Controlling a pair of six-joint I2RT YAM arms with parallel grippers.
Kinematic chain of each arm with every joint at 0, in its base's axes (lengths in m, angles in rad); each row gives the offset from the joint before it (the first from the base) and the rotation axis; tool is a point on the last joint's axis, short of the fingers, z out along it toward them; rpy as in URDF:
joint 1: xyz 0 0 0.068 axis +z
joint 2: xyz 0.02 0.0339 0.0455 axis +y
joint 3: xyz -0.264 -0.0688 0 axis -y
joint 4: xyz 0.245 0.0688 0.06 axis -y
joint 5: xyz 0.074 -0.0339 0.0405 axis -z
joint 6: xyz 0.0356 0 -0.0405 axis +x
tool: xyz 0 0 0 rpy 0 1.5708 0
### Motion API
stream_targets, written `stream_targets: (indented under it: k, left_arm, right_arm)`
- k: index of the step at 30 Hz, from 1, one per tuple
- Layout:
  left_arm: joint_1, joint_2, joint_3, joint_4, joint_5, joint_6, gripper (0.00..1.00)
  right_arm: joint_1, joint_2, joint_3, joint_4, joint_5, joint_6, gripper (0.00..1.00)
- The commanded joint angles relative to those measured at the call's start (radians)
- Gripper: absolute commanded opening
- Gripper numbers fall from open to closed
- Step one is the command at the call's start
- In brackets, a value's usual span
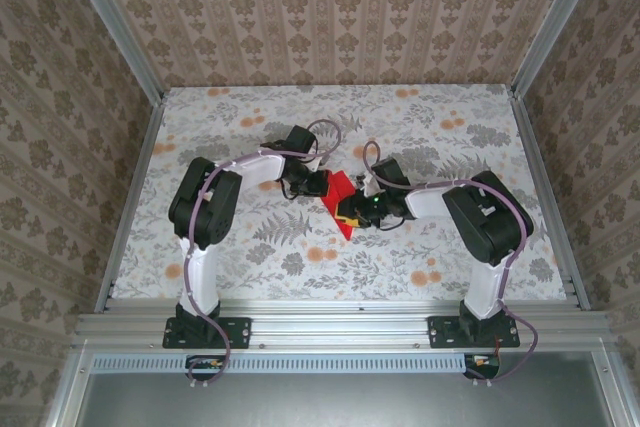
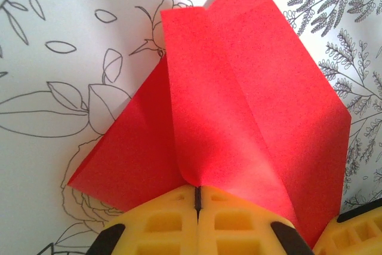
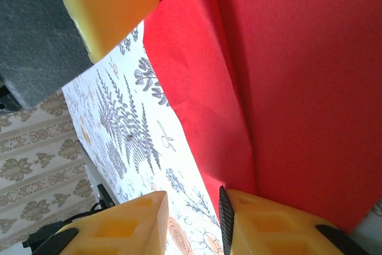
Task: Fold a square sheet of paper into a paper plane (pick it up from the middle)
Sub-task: Fourth fold the wing at the center of the table.
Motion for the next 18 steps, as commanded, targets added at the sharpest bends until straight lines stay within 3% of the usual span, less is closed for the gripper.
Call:
stream_targets:
  k: [1,18]
  left_arm:
    - [0.007,0.046,0.005,-0.049,-0.045,0.032,0.02]
    - [0.008,0.055,0.009,-0.064,-0.048,0.045,0.02]
  right_arm:
    - [0.013,-0.014,-0.024,-0.014,-0.005,-0.014,0.32]
    - [0.045,-0.050,-0.045,-0.087,0.000,-0.071,0.30]
